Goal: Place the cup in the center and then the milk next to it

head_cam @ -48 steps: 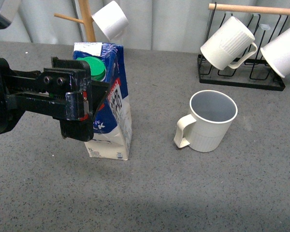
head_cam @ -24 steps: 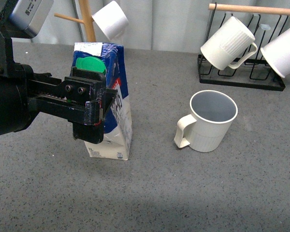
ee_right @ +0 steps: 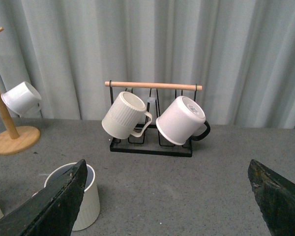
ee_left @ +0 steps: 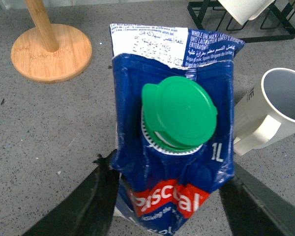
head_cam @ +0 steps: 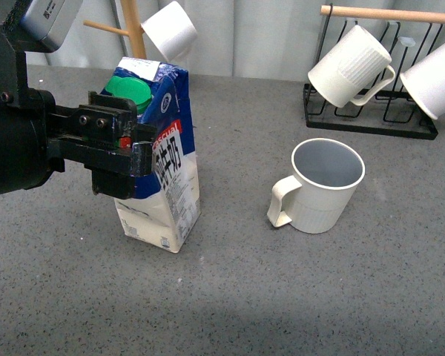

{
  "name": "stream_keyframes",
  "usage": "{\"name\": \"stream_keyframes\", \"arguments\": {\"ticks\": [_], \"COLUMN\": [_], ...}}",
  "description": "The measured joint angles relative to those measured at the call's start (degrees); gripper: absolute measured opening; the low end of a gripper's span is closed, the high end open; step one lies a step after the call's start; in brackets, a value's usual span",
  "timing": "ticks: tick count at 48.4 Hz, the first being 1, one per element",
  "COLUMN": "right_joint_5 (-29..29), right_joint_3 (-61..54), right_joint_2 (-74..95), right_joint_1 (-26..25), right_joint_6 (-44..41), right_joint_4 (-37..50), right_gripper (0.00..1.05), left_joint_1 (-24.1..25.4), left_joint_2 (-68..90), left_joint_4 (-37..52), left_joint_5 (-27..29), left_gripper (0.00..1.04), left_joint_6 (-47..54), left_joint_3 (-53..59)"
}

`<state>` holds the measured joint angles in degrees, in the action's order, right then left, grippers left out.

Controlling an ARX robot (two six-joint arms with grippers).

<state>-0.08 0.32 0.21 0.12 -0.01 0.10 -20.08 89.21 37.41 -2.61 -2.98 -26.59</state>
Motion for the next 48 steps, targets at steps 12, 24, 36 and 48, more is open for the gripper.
{"name": "stream_keyframes", "arguments": {"ticks": [12,24,36,48], "right_joint_5": [0.02,0.0,0.0,0.0], "right_joint_3": [0.0,0.0,0.0,0.0], "right_joint_2": [0.0,0.0,0.0,0.0], "right_joint_1": [0.0,0.0,0.0,0.0], "right_joint_6": [0.0,0.0,0.0,0.0], "right_joint_4": [0.0,0.0,0.0,0.0], "right_gripper": [0.96,0.96,0.96,0.96], "left_joint_1": [-1.31,-2.75,-6.64,-10.1], "left_joint_2": [-0.83,0.04,6.16,8.7], "left_joint_4": [-0.09,2.78,5.51,5.92], "left_joint_5": [0.39,3.87,6.82,7.06], "left_gripper": [0.18,0.05,0.05,0.05], "left_joint_6": [-0.28,-0.5,0.44,0.63], "left_joint_3": [0.0,-1.2,-7.13,-10.01]}}
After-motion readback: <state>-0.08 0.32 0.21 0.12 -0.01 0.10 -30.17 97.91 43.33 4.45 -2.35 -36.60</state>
